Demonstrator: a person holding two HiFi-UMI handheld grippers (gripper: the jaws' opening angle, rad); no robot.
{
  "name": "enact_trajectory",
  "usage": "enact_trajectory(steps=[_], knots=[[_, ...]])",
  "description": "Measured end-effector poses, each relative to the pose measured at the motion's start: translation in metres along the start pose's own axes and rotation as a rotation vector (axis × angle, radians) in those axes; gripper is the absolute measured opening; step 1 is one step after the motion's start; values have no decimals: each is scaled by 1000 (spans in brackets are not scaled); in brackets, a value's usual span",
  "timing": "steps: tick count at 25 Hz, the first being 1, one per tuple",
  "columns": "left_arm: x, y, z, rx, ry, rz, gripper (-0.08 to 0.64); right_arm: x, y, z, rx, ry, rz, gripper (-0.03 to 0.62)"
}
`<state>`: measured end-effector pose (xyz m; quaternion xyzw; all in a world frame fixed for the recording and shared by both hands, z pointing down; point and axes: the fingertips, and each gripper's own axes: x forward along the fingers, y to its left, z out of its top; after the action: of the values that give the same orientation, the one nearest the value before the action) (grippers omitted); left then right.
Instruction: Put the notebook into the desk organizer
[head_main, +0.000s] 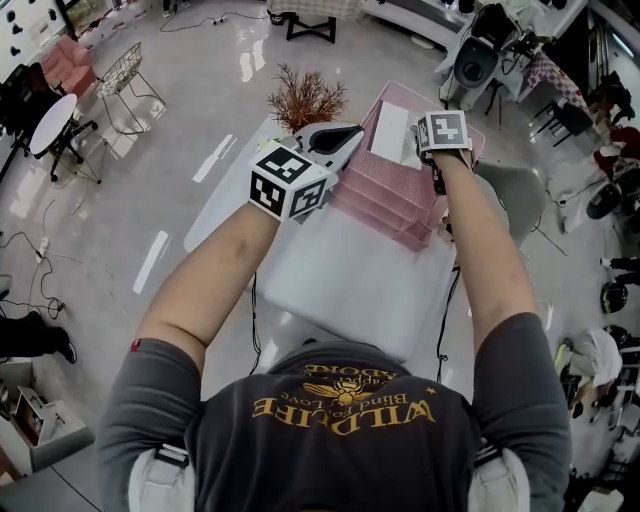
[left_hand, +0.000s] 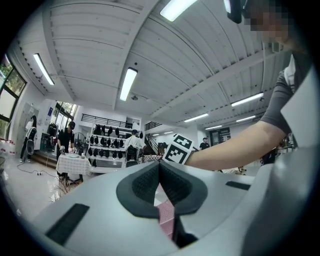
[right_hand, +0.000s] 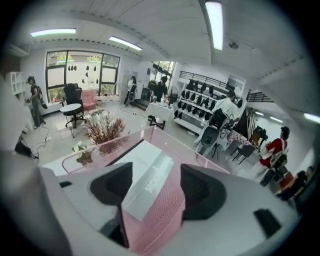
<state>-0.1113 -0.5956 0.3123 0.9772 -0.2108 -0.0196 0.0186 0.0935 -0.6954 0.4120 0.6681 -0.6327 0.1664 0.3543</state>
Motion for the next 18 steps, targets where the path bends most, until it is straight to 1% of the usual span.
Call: enact_trajectory(steps=[5,9,12,16,18], knots=[[-1,-16,9,1,-19,-4,0,-40,6,11,62,-120,118,284],[1,-34,14,8,-24,-2,0,-79,6,11,94,-228,247,284],[3,-51,18,11,-24,16,0,-116,-4,4,110,-316,339,282],[7,-81,19,18,-17,58,0,-165,-34,-11,128,-443,450,226],[8,-98,14,17,-7,85,0,-186,-49,-24,110,-498,494,190]])
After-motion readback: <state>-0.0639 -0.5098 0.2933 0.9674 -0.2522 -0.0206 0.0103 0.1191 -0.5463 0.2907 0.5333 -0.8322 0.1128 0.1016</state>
